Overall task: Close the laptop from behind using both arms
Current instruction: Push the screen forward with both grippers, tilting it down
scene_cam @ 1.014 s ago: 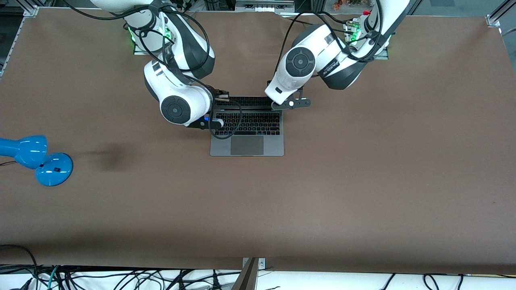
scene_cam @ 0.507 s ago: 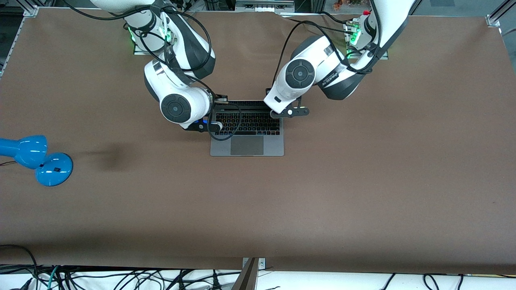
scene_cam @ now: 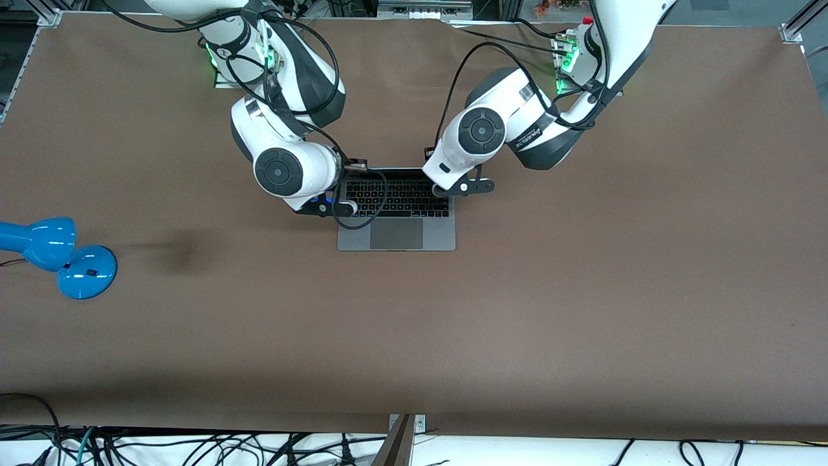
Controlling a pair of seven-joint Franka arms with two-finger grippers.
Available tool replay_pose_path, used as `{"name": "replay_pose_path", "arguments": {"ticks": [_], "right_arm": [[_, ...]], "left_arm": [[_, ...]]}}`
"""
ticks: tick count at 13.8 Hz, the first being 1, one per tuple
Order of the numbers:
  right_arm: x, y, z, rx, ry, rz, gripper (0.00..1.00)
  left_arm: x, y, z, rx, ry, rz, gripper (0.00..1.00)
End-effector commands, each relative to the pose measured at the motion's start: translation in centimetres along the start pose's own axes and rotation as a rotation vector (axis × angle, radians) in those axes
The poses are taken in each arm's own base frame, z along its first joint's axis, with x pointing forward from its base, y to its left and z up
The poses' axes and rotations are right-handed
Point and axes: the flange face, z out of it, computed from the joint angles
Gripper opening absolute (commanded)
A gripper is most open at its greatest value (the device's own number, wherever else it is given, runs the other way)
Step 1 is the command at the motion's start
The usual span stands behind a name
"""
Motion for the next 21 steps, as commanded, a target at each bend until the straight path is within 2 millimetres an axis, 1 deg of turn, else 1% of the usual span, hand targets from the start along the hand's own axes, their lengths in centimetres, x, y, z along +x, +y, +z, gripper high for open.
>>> {"name": "replay_pose_path", "arguments": {"ticks": [1,3,4,6,8,10,12,14,16,19,21], "right_arm": [[0.8,0.8,-0.3,-0.013,0.037,-0.048,0.05],[1.2,1.0,-0.1,-0.018,0.038,-0.050,0.05],[1.6,1.3,-0.1,-0.015,0.044,-0.044,0.05],[2.1,1.7,0.0,-0.009,0.048,-0.037,0.05],[2.9,2.7,-0.5,0.000,0.060,-0.037,0.05],[3.7,3.6,-0.3,-0.001,0.056,-0.049,0.05],[4.2,3.8,0.2,0.001,0.055,-0.046,0.05],[4.7,3.7,0.8,0.006,0.061,-0.044,0.05],[5.2,3.6,1.4,0.010,0.066,-0.041,0.05],[5.5,3.5,1.3,0.020,0.084,-0.041,0.05],[6.2,3.5,1.8,0.031,0.102,-0.038,0.05]], "left_arm": [[0.7,0.3,0.2,0.026,0.024,0.034,0.00],[1.9,0.6,-0.4,0.007,0.033,0.023,0.00],[2.1,0.7,-0.4,0.002,0.031,0.022,0.00],[2.7,0.6,-0.1,0.013,0.039,0.027,0.00],[3.4,0.6,0.2,0.011,0.035,0.025,0.00],[3.5,0.7,0.9,0.025,0.036,0.034,0.00],[3.8,0.7,1.5,0.035,0.036,0.039,0.00],[4.5,0.8,1.4,0.024,0.035,0.034,0.00],[5.0,0.7,1.9,0.035,0.043,0.038,0.00],[6.0,0.6,2.1,0.033,0.045,0.035,0.00],[6.6,0.4,2.4,0.035,0.047,0.032,0.00]]}}
